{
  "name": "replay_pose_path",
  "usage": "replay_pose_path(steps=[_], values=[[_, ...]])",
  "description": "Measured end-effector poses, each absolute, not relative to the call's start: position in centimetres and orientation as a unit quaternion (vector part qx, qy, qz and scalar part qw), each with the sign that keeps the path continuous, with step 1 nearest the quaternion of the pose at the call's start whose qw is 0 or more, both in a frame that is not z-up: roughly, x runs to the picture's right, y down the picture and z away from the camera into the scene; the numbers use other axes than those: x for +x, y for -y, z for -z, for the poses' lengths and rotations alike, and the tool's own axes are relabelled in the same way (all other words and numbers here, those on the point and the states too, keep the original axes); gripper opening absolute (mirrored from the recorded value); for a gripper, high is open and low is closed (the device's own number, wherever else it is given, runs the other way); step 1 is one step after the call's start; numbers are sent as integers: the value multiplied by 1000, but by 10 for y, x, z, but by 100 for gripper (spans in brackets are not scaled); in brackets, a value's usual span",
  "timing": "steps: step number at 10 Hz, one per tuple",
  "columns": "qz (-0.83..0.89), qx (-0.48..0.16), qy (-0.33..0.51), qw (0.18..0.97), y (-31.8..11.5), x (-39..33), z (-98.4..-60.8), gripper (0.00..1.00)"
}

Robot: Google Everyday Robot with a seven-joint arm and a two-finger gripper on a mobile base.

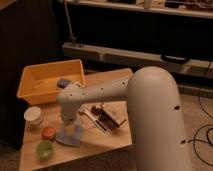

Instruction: Wipe tray with towel

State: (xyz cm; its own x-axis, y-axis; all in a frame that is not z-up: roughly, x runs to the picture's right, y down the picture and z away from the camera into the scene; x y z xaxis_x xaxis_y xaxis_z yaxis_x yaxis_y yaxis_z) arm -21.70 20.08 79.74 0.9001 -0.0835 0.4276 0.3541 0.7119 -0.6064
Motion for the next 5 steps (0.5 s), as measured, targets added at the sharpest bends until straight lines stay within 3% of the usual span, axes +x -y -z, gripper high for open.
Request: replay_pose_path(steps=[5], values=[[115,-381,167,902,-213,-212,-814,64]])
